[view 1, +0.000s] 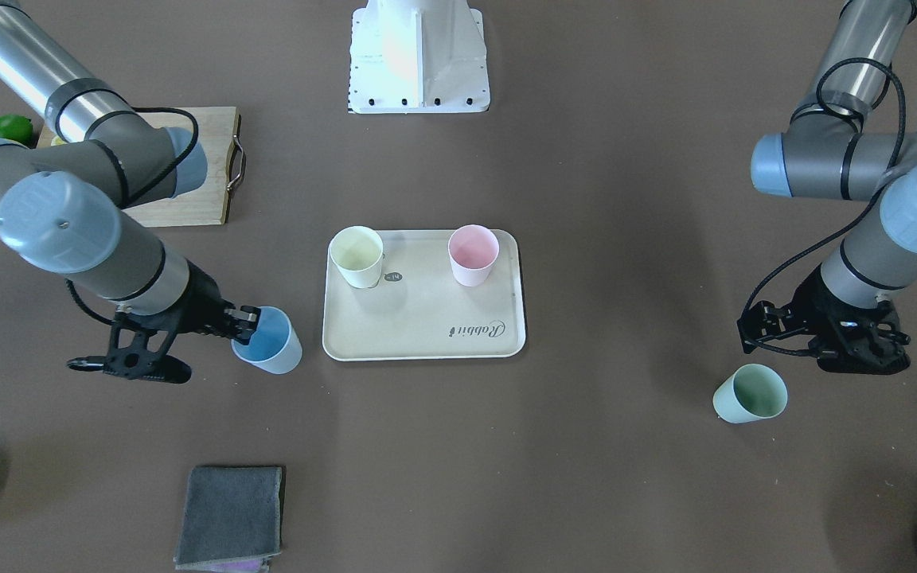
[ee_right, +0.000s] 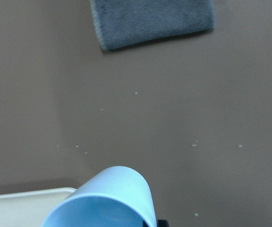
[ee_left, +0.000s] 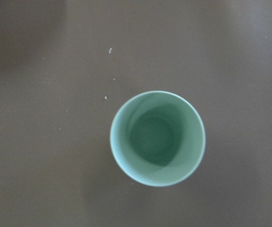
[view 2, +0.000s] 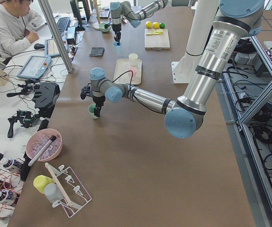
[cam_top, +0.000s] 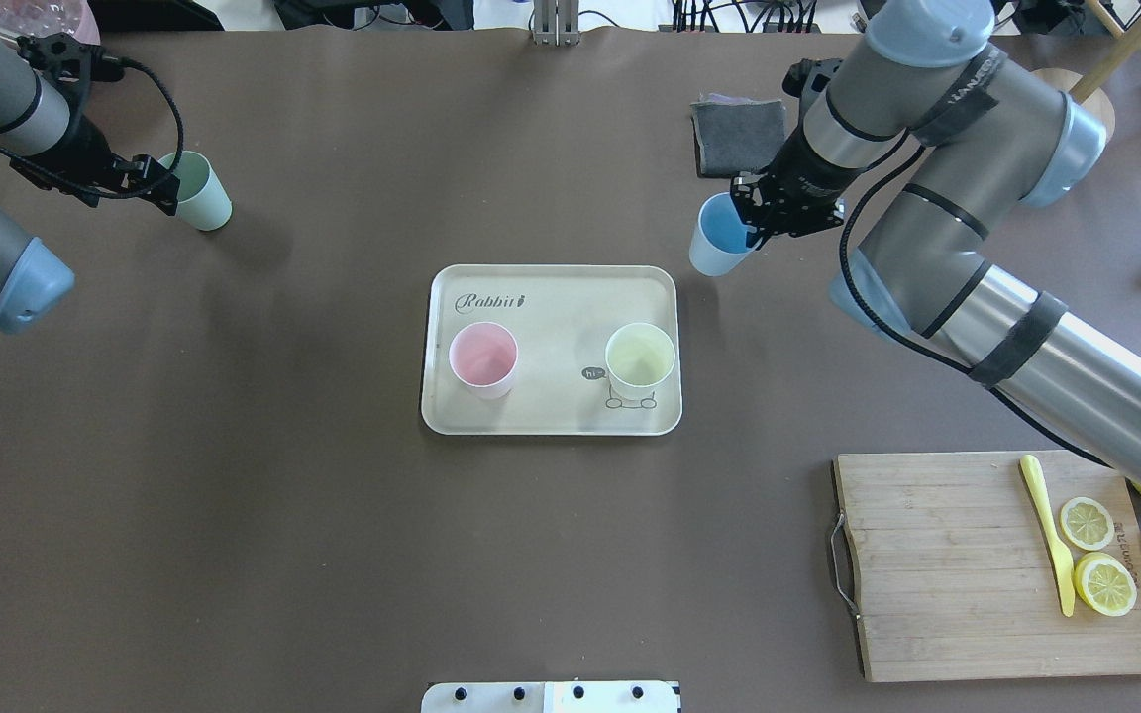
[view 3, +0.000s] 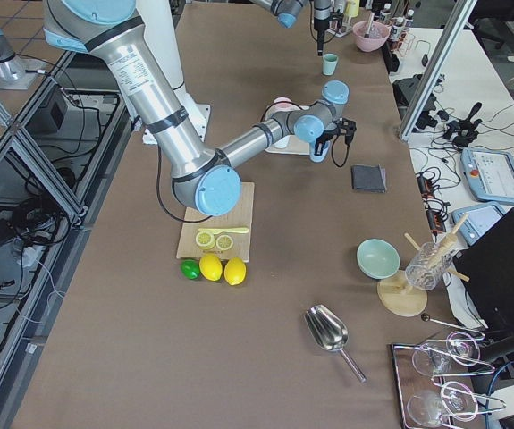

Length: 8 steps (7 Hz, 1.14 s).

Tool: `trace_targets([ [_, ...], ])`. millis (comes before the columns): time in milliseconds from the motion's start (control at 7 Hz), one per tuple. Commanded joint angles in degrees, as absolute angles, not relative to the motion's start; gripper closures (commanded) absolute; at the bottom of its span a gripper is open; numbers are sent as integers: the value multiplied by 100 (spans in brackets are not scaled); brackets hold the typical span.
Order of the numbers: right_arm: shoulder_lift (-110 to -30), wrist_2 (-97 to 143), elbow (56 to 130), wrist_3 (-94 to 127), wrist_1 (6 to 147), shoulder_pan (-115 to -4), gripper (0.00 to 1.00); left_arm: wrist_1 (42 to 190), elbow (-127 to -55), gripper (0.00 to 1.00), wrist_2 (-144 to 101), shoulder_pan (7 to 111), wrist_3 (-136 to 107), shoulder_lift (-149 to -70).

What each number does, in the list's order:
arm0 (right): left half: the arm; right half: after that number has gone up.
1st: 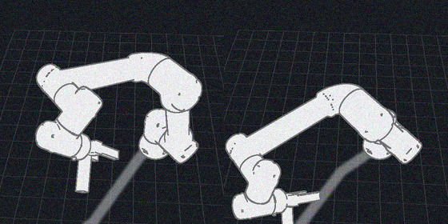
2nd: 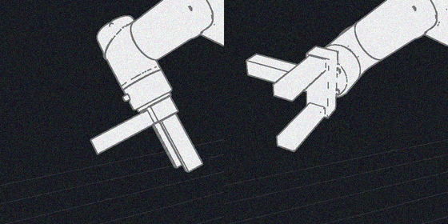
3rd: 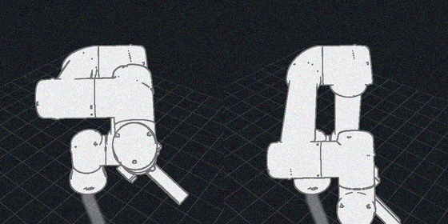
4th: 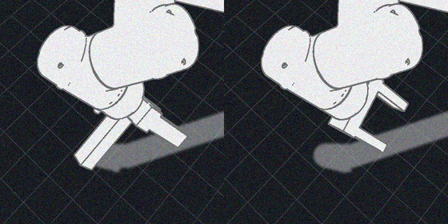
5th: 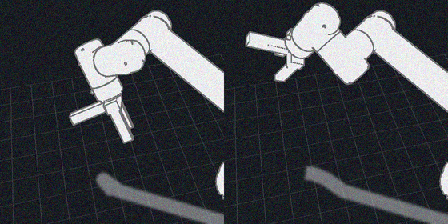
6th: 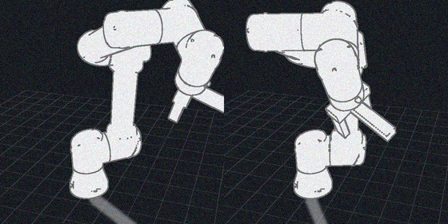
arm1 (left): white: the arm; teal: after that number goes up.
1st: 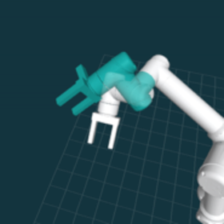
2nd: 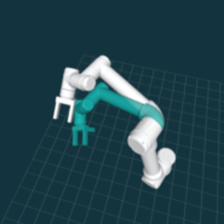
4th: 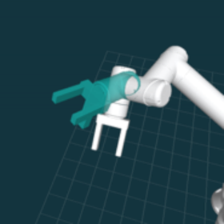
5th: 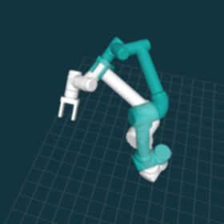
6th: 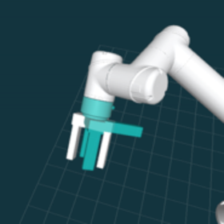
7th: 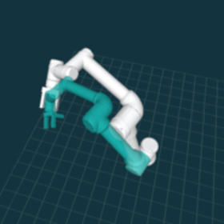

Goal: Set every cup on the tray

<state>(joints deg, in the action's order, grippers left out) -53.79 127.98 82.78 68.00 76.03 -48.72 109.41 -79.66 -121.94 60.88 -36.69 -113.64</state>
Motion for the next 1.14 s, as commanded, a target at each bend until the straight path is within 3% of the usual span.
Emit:
trace_targets([
  [0, -5072, 12350, 8279, 7347, 7611, -4309, 100, 11109, -7419, 3, -12243, 6178, -3700, -11653],
  [286, -5027, 12077, 8271, 7418, 7603, -4000, 100, 11188, -7112, 3, -12348, 6267, -3691, -11812],
  [429, -5027, 12076, 8279, 7418, 7603, -3938, 100, 11336, -6971, 8, -12357, 6267, -3709, -11847],
  [714, -5001, 12050, 8279, 7523, 7603, -3850, 100, 11320, -6996, 6, -12575, 6389, -3780, -11909],
  [857, -5018, 11928, 8279, 7532, 7620, -3763, 100, 11373, -6831, 12, -12542, 6355, -3797, -11961],
  [1000, -5010, 11927, 8279, 7576, 7638, -3762, 83, 11382, -6777, 26, -12542, 6311, -3806, -11971],
])
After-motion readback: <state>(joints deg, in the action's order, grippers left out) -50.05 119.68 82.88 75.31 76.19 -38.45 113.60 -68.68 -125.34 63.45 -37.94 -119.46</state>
